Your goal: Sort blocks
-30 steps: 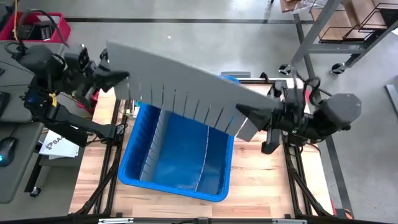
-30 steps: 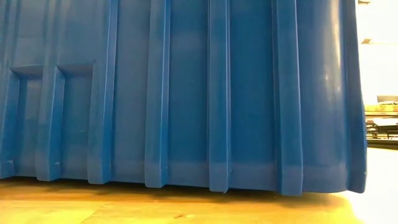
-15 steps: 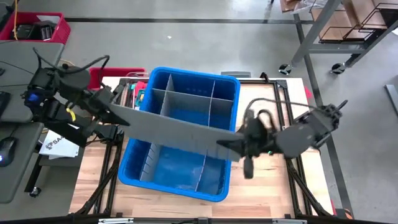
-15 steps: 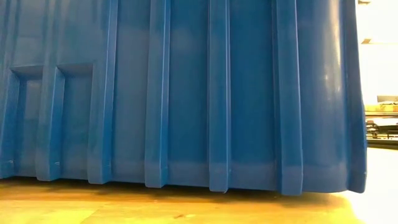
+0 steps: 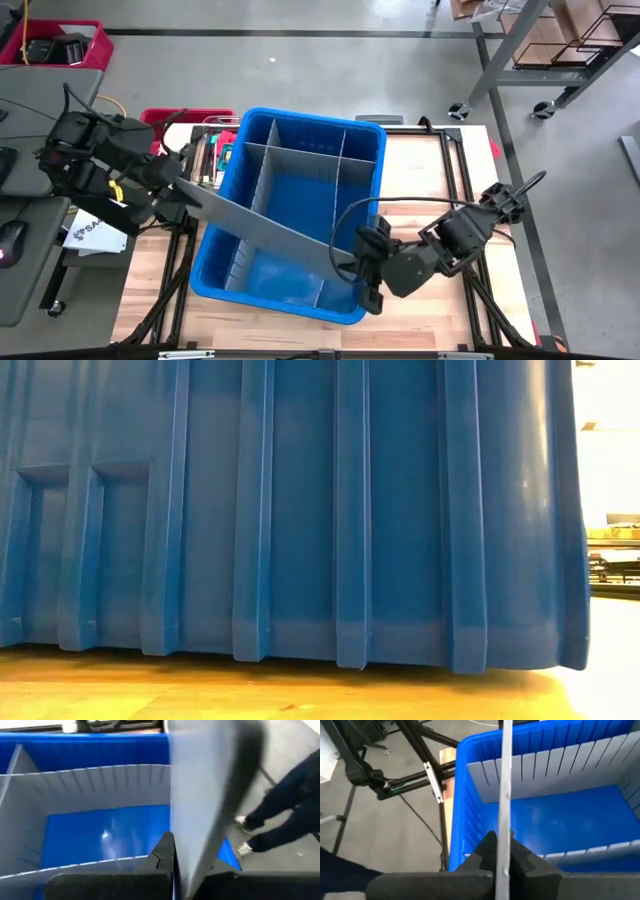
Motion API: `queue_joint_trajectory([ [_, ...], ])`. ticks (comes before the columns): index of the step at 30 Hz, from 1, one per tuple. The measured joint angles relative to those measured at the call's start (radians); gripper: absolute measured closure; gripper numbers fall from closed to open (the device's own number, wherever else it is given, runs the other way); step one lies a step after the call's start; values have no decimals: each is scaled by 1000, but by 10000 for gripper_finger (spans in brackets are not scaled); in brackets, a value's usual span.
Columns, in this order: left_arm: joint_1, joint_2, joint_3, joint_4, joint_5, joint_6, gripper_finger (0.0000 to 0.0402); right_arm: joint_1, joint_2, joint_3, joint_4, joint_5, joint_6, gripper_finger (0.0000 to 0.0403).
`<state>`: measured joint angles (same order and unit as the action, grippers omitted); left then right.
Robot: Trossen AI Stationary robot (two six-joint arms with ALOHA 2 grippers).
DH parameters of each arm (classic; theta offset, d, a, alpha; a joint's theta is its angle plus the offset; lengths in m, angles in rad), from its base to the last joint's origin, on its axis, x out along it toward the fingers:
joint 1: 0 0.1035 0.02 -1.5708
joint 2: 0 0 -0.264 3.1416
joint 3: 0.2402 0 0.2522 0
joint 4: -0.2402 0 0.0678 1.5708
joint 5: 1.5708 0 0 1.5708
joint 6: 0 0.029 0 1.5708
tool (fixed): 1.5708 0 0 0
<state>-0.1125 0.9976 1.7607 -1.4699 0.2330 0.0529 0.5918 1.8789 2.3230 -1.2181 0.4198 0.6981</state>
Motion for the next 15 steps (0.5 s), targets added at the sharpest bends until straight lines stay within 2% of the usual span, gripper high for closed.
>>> queue_joint_trajectory([
  [3, -4, 9, -33, -32, 35, -1, 401, -3, -1, 0, -31, -9, 2, 403],
  [9, -51, 16, -115, 21, 123, -34, 401, -4, -3, 0, -114, -27, -10, 403],
  [15, -110, 17, -173, 77, 112, -47, 401, -4, -7, 0, -172, -64, -25, 403],
])
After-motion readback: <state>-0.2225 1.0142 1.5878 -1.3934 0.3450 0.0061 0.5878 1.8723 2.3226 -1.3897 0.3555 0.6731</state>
